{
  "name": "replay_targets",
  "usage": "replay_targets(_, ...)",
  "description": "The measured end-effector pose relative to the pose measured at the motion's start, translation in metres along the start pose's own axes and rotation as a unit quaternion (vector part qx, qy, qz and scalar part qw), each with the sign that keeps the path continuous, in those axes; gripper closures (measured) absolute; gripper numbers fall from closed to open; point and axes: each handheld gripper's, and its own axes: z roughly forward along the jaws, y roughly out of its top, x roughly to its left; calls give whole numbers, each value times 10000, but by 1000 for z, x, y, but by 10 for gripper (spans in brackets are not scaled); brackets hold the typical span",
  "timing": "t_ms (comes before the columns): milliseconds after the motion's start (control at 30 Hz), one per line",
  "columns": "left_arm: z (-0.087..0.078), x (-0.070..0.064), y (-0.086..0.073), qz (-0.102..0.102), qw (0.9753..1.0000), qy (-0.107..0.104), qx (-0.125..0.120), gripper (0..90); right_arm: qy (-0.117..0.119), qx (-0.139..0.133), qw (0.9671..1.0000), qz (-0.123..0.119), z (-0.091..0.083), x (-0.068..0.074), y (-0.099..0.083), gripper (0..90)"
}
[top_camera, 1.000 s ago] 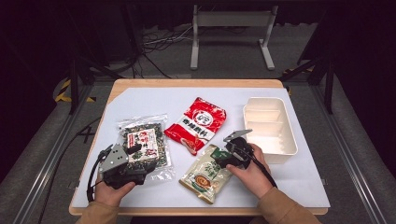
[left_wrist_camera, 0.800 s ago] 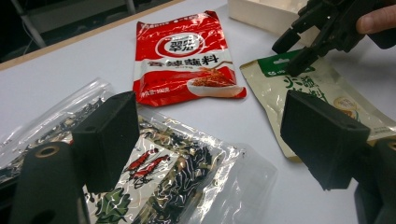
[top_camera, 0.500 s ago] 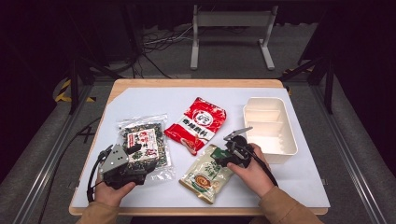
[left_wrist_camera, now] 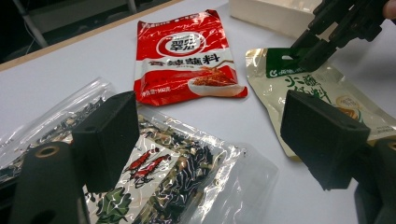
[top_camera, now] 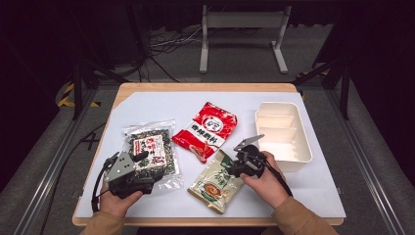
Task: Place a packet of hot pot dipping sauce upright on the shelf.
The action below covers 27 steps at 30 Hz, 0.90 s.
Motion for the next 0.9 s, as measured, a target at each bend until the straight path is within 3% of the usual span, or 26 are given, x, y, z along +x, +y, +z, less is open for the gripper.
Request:
replay_targets(100, 0, 0, 0, -8, 10000, -34, -9, 198, -82, 200, 9997, -59, 7, -3, -2, 641)
replay_targets(333, 0, 0, 0, -15, 10000, -36, 8, 197, -236, 255, 9992, -208, 9, -3, -3, 796)
replay_targets(500, 1, 0, 0, -9, 10000, -37, 8, 197, -206, 268, 9992, -216, 10, -5, -2, 774)
replay_targets(567, 2, -1, 0, 0, 10000, -42, 12, 197, -38, 277, 9995, -121, 11, -7, -1, 702)
replay_targets(633, 2, -1, 0, 3, 10000, -44, 34, 197, 42, 269, 9996, -81, 11, -8, -1, 701)
replay_targets(800, 2, -1, 0, 6, 10000, -32, 36, 197, -171, 279, 9991, -276, 12, -7, 0, 879)
replay_targets(900, 1, 0, 0, 2, 10000, -17, 28, 197, -288, 281, 9983, -421, 10, -5, 0, 897)
